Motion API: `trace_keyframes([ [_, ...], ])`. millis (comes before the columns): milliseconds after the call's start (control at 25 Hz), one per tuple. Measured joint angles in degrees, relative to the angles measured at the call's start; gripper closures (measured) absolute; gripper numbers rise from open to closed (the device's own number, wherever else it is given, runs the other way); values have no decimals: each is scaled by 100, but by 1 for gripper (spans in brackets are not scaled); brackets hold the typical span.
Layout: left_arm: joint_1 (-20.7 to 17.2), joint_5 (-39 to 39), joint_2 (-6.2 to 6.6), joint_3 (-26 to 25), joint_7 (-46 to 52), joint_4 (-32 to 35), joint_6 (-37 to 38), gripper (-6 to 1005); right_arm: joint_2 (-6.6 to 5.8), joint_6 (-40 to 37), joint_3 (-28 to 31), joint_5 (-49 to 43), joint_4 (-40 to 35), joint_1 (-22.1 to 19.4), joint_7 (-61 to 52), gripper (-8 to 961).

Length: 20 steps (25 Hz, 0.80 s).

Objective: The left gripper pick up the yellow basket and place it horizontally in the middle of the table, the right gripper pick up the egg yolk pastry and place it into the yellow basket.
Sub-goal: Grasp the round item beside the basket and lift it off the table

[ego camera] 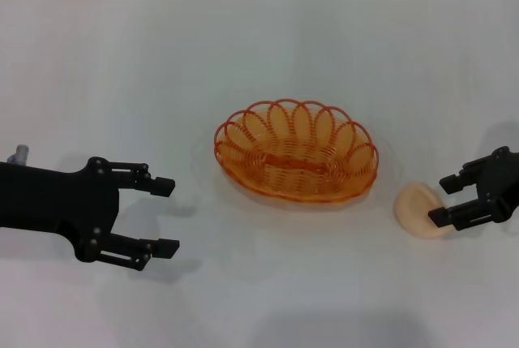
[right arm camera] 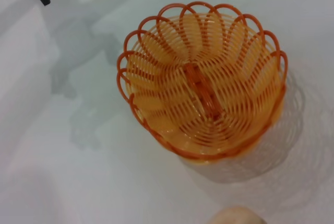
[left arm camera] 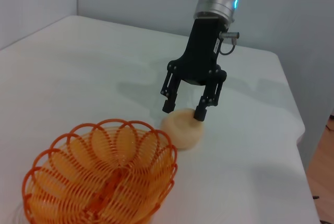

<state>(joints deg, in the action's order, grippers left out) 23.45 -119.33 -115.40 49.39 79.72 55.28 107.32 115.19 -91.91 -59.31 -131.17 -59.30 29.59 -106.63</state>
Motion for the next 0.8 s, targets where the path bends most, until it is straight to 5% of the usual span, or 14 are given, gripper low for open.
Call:
trace_keyframes([
  [240,31,-2,-37,-20,9,0,9,183,9,25,-5,19,60,-12,27,308],
  [640,40,36,-53,-35,9,1,12,183,20,31,-60,104,81,-26,197,757],
  [800,39,46,-58,-36,7,1,20,183,19,-30,-54,159,81,-26,260,851],
])
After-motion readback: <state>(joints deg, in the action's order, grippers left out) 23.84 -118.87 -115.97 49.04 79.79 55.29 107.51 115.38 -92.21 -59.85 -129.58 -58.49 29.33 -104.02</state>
